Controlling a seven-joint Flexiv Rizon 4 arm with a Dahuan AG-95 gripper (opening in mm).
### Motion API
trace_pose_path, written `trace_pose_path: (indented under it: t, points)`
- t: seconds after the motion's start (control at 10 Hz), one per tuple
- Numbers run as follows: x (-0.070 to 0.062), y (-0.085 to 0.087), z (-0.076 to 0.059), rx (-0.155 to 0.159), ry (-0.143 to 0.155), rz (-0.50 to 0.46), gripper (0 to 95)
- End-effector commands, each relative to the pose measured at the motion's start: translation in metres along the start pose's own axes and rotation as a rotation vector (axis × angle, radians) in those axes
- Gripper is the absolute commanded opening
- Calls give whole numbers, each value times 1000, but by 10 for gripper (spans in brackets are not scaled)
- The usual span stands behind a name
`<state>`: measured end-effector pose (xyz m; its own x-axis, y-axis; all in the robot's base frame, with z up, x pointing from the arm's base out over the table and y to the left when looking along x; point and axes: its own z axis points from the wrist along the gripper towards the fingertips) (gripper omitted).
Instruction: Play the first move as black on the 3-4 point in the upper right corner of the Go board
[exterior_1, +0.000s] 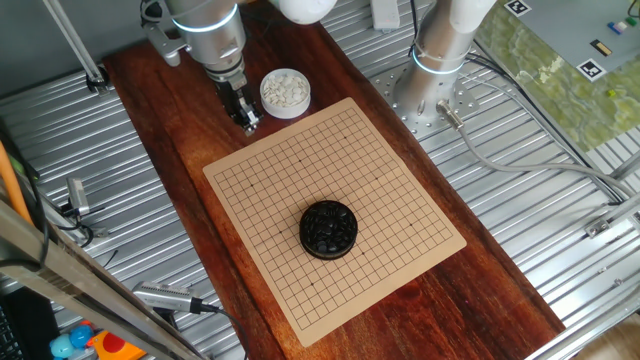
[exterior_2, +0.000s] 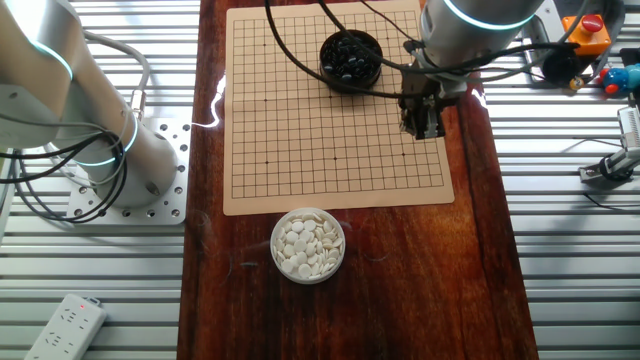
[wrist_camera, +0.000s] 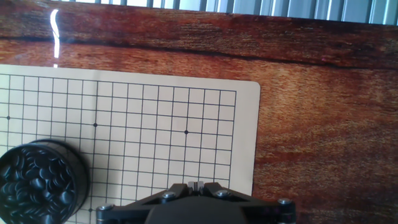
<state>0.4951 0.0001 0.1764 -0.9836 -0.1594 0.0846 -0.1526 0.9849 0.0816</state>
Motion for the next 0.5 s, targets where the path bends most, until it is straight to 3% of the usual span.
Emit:
trace_pose_path:
  t: [0.1,0.5]
  points:
    - [-4,-4,-3,-16,36,-18,0]
    - [-16,-27,-13,-23,52,-57,0]
